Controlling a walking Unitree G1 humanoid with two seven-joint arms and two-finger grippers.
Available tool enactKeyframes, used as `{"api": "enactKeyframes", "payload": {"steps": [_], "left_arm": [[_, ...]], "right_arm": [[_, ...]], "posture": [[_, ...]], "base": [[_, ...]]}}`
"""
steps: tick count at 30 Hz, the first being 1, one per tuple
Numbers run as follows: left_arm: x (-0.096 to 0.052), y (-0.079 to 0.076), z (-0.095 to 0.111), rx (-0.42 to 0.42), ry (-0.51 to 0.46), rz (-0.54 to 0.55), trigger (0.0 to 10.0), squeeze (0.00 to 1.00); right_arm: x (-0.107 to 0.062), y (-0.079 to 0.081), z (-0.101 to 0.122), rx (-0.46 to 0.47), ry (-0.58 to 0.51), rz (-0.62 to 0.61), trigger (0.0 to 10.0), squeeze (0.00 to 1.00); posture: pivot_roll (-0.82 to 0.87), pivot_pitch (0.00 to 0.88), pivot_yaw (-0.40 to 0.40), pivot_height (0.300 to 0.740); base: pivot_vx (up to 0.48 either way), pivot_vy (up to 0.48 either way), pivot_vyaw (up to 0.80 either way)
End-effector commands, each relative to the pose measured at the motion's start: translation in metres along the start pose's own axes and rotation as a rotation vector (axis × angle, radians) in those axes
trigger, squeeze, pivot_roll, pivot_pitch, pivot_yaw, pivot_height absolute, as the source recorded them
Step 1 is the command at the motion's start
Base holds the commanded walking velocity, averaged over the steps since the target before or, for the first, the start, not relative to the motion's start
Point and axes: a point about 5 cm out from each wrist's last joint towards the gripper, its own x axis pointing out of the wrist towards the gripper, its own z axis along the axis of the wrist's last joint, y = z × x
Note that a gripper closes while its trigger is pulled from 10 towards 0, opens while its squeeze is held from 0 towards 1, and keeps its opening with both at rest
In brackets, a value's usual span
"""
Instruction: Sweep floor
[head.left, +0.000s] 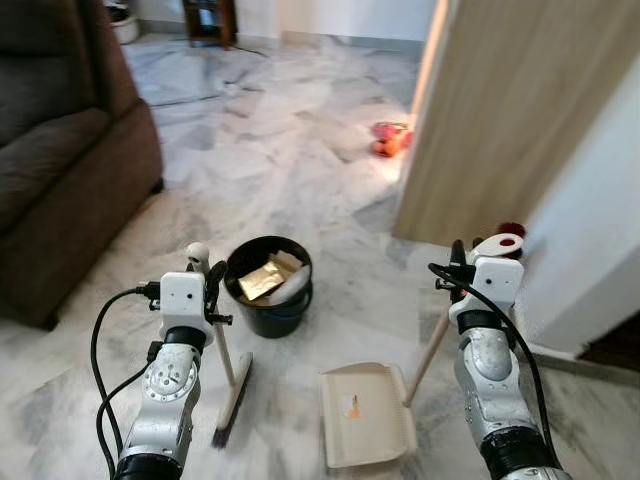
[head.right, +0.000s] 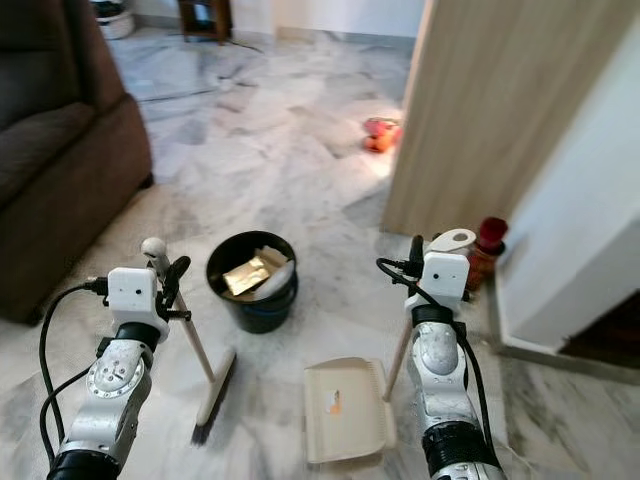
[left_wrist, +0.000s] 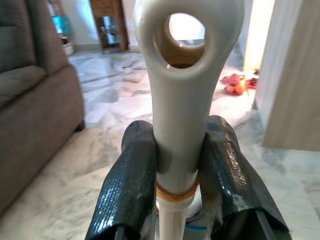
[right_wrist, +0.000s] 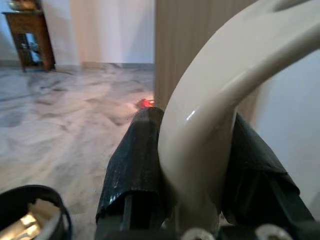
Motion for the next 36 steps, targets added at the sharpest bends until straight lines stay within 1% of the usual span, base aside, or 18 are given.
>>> {"api": "enactKeyframes", "payload": {"steps": [1,3,5,9,15,20,36], "left_arm": [[0.0033,0.0012,0.0049,0.019,-0.022,-0.001,10.0,0.00],[0.0038,0.0009,0.0042,0.051,-0.015,-0.004,10.0,0.00],[0.0042,0.0004,0.0031,0.065,-0.009,-0.003,10.0,0.00],[0.0046,0.0008,0.0029,0.060,-0.007,0.002,10.0,0.00],[0.0048,0.0011,0.0029,0.066,-0.003,0.006,10.0,0.00],[0.0050,0.0006,0.0027,0.063,-0.004,0.007,10.0,0.00],[0.0063,0.0019,0.0039,0.062,-0.010,0.009,10.0,0.00]], "right_arm": [[0.0035,0.0027,0.0068,0.015,-0.032,0.003,10.0,0.00],[0.0028,0.0027,0.0055,0.015,-0.028,0.005,10.0,0.00],[0.0022,0.0035,0.0050,0.012,-0.027,0.009,10.0,0.00],[0.0020,0.0047,0.0050,0.010,-0.026,0.013,10.0,0.00],[0.0027,0.0052,0.0051,0.010,-0.024,0.016,10.0,0.00],[0.0026,0.0054,0.0046,0.012,-0.020,0.018,10.0,0.00],[0.0022,0.0071,0.0039,0.014,-0.016,0.017,10.0,0.00]], "posture": [[-0.06,0.056,-0.002,0.740],[-0.06,0.056,-0.002,0.740],[-0.06,0.065,-0.002,0.740],[-0.06,0.065,-0.002,0.740],[-0.06,0.071,-0.004,0.740],[-0.06,0.073,-0.004,0.740],[-0.06,0.075,0.002,0.740]], "base": [[0.000,0.000,-0.80],[0.000,0.000,-0.80],[0.000,-0.386,-0.80],[0.000,-0.428,-0.80],[0.000,-0.124,-0.80],[0.000,-0.442,-0.80],[0.000,0.000,-0.80]]}}
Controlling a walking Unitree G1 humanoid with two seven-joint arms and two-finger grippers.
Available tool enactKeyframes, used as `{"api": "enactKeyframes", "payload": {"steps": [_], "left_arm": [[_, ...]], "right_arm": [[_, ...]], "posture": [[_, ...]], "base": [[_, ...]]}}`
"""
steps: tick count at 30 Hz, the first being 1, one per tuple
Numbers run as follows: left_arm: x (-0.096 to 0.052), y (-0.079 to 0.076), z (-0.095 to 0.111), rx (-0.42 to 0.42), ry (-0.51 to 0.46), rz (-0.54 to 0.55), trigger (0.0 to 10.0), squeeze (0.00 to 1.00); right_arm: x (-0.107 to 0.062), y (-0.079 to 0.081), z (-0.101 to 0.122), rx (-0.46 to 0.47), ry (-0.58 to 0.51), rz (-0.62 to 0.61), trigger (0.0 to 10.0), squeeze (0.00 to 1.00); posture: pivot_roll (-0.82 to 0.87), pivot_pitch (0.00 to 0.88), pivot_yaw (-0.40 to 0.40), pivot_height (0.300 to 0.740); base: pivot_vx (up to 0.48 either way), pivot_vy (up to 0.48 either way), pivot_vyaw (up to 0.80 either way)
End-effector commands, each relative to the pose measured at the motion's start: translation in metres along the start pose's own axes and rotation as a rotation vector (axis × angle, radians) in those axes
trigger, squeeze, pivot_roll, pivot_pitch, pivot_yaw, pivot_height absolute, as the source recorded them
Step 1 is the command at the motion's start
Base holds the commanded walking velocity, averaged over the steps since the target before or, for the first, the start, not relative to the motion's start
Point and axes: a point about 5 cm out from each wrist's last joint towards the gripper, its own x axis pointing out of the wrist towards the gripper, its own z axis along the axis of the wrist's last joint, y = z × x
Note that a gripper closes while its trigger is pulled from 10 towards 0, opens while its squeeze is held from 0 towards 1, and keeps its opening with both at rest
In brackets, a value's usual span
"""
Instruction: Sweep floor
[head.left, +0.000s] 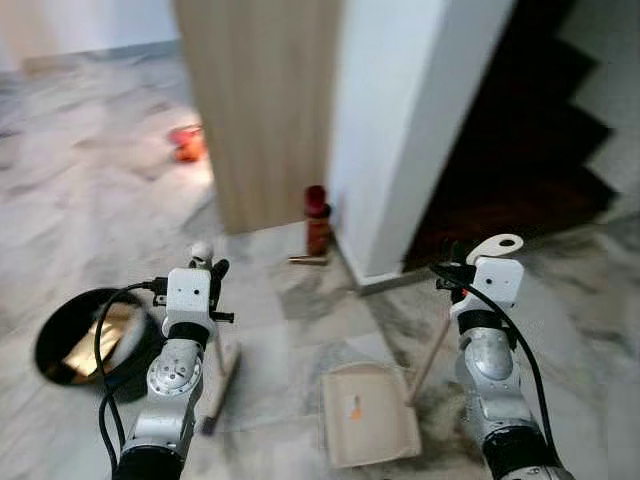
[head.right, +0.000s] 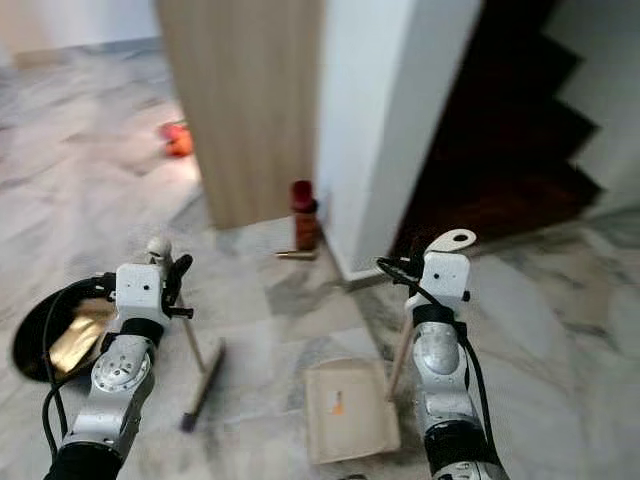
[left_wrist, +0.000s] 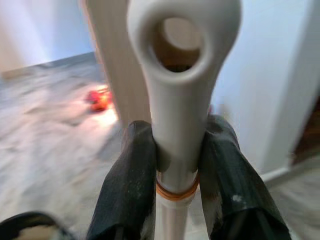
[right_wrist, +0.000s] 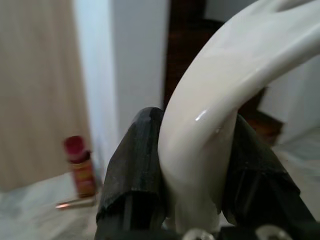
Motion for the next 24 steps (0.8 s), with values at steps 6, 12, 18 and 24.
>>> {"api": "enactKeyframes", "payload": {"steps": [6,12,18,24], "left_arm": [[0.0025,0.0046,0.0069,0.034,-0.037,0.007,10.0,0.00],[0.0026,0.0043,0.0067,0.032,-0.035,0.008,10.0,0.00],[0.0025,0.0039,0.0065,0.022,-0.036,0.013,10.0,0.00],[0.0032,0.0039,0.0070,0.035,-0.039,0.011,10.0,0.00]], "right_arm": [[0.0022,0.0051,0.0050,0.024,-0.023,0.006,10.0,0.00],[0.0024,0.0051,0.0050,0.022,-0.023,0.008,10.0,0.00],[0.0027,0.0054,0.0053,0.022,-0.023,0.010,10.0,0.00],[0.0032,0.0053,0.0054,0.021,-0.023,0.011,10.0,0.00]], "posture": [[-0.06,0.075,0.002,0.740],[-0.06,0.073,0.000,0.740],[-0.06,0.069,-0.002,0.740],[-0.06,0.069,-0.002,0.740]], "base": [[0.000,-0.092,-0.80],[0.000,-0.092,-0.80],[0.000,-0.142,-0.80],[0.000,-0.048,-0.80]]}}
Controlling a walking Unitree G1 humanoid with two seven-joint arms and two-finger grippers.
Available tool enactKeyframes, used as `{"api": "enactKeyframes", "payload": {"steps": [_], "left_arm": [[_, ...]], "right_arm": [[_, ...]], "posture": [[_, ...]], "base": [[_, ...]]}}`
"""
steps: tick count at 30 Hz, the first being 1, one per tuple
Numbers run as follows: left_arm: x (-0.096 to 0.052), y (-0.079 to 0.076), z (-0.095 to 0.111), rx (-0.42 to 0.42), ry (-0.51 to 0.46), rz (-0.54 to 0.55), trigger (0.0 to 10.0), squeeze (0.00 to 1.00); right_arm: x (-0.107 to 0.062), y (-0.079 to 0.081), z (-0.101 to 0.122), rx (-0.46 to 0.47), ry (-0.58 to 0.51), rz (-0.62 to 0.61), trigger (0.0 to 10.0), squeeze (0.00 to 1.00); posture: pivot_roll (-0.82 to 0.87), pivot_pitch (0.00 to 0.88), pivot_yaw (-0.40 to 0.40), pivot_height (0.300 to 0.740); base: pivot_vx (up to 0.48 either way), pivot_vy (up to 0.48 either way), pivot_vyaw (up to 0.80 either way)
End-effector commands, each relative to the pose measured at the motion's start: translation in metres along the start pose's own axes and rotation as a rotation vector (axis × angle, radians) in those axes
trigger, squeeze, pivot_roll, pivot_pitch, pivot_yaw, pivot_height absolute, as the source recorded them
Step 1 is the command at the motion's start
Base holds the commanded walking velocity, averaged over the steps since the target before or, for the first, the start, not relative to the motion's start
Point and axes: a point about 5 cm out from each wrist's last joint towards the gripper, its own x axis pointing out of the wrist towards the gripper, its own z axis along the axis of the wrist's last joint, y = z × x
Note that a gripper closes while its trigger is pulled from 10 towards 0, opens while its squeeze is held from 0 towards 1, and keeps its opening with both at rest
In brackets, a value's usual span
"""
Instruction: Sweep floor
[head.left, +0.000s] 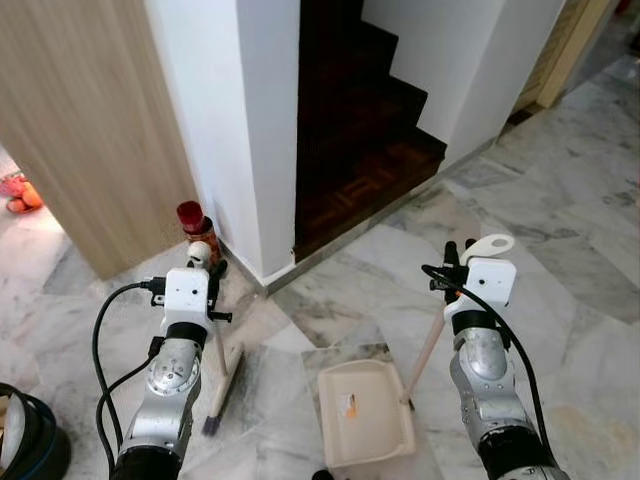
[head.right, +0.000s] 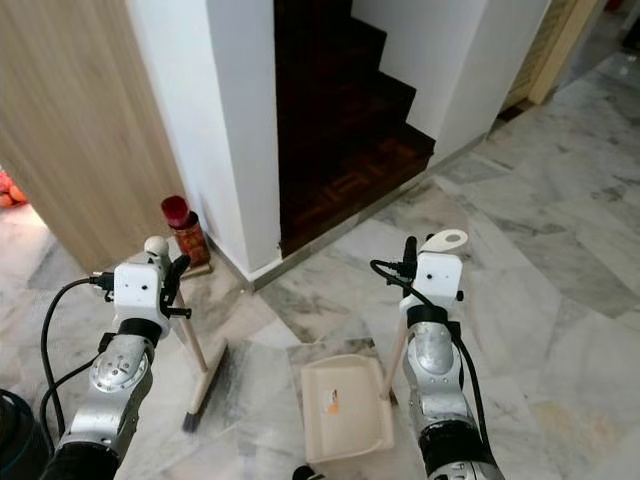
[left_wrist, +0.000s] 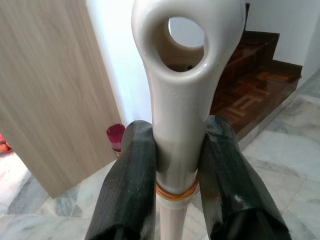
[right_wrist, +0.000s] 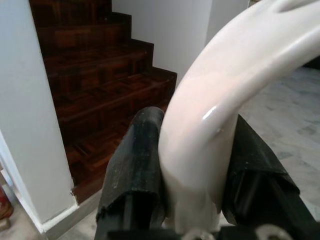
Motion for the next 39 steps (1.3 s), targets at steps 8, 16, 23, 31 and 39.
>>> {"api": "enactKeyframes", "payload": {"steps": [8,16,23,31,39], "left_arm": [[0.0033,0.0011,0.0070,0.004,-0.038,0.007,10.0,0.00],[0.0035,0.0013,0.0069,0.001,-0.041,0.011,10.0,0.00],[0.0032,0.0011,0.0069,0.007,-0.041,0.012,10.0,0.00],[0.0035,0.0017,0.0069,-0.002,-0.043,0.019,10.0,0.00],[0.0038,0.0013,0.0070,-0.007,-0.043,0.020,10.0,0.00]], "right_arm": [[0.0045,0.0001,0.0064,0.007,-0.027,-0.002,10.0,0.00],[0.0045,0.0000,0.0058,0.008,-0.024,-0.002,10.0,0.00],[0.0044,-0.0009,0.0059,0.007,-0.026,-0.003,10.0,0.00],[0.0045,-0.0010,0.0061,0.006,-0.026,-0.002,10.0,0.00],[0.0046,-0.0017,0.0058,0.005,-0.025,-0.003,10.0,0.00]], "posture": [[-0.06,0.069,-0.002,0.740],[-0.06,0.063,-0.004,0.740],[-0.06,0.065,-0.006,0.740],[-0.06,0.065,-0.008,0.740],[-0.06,0.069,-0.009,0.740]], "base": [[0.000,-0.132,-0.80],[0.000,0.000,-0.80],[0.000,0.000,-0.80],[0.000,0.000,-0.80],[0.000,0.000,-0.80]]}}
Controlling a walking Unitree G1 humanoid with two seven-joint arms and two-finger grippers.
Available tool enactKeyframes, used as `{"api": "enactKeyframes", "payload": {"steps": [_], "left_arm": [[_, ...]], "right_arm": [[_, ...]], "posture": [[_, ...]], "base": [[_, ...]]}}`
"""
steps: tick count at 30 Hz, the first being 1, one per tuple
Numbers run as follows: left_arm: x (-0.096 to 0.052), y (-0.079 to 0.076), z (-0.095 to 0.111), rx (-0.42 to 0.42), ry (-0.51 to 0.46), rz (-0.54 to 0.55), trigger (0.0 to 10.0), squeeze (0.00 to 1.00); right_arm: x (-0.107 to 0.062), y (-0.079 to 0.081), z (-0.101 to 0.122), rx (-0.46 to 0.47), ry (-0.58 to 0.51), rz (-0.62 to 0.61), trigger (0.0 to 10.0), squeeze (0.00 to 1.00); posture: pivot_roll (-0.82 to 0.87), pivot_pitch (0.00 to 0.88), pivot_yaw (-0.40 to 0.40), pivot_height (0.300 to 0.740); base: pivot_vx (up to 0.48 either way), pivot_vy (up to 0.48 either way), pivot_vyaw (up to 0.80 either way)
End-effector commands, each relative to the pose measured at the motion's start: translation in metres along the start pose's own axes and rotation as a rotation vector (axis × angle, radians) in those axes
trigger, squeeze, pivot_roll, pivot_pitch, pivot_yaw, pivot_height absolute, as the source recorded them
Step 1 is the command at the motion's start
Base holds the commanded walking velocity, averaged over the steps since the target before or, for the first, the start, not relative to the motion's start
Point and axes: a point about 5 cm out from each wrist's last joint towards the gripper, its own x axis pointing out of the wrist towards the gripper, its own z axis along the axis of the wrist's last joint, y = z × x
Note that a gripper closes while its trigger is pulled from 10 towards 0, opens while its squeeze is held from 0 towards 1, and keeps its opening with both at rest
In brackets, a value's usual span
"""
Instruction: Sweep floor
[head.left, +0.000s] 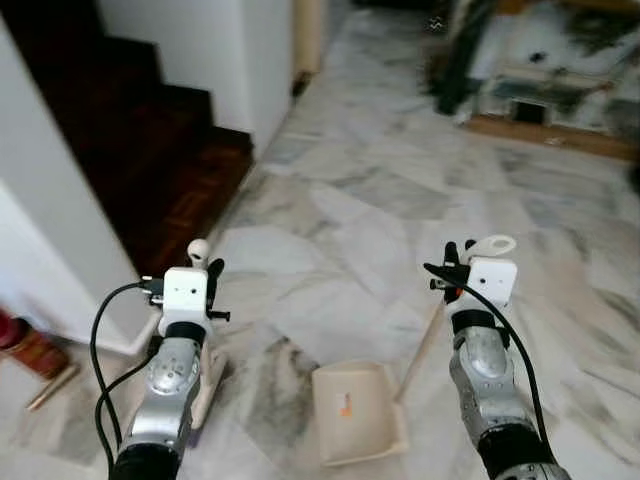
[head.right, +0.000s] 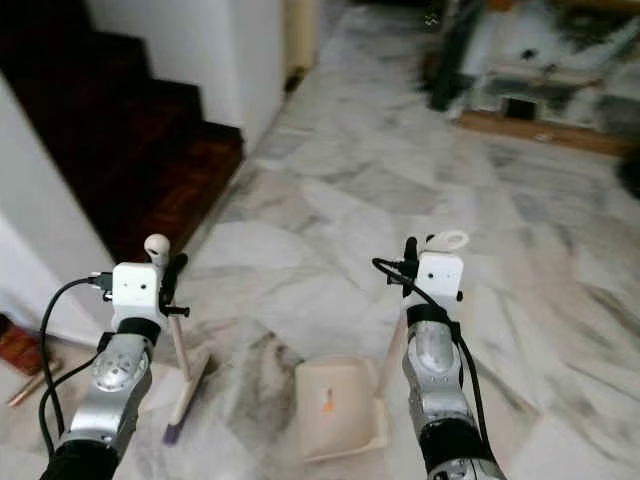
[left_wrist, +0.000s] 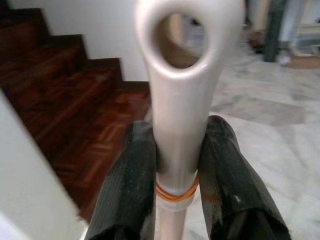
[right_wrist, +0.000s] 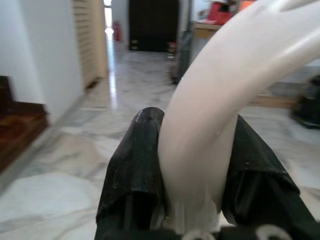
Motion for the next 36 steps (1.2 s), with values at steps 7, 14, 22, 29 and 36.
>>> {"api": "enactKeyframes", "payload": {"steps": [7,14,22,29,36], "left_arm": [[0.0030,-0.0025,0.0084,-0.014,-0.042,-0.008,10.0,0.00],[0.0031,-0.0028,0.0089,-0.026,-0.044,-0.006,10.0,0.00],[0.0031,-0.0029,0.0086,-0.033,-0.042,-0.003,10.0,0.00],[0.0032,-0.0027,0.0085,-0.037,-0.041,-0.001,10.0,0.00],[0.0035,-0.0028,0.0083,-0.042,-0.040,0.001,10.0,0.00]], "right_arm": [[0.0015,-0.0004,0.0049,0.015,-0.025,-0.011,10.0,0.00],[0.0016,-0.0010,0.0045,0.017,-0.022,-0.009,10.0,0.00],[0.0017,-0.0010,0.0046,0.015,-0.023,-0.009,10.0,0.00],[0.0018,-0.0004,0.0047,0.017,-0.023,-0.005,10.0,0.00],[0.0022,-0.0002,0.0053,0.013,-0.028,-0.004,10.0,0.00]], "posture": [[-0.06,0.069,-0.009,0.740],[-0.06,0.070,-0.011,0.740],[-0.06,0.069,-0.012,0.740],[-0.06,0.068,-0.013,0.740],[-0.06,0.066,-0.014,0.740]], "base": [[0.000,0.000,-0.80],[0.000,0.000,-0.80],[0.000,0.000,-0.80],[0.000,0.000,-0.80],[0.000,0.000,-0.80]]}}
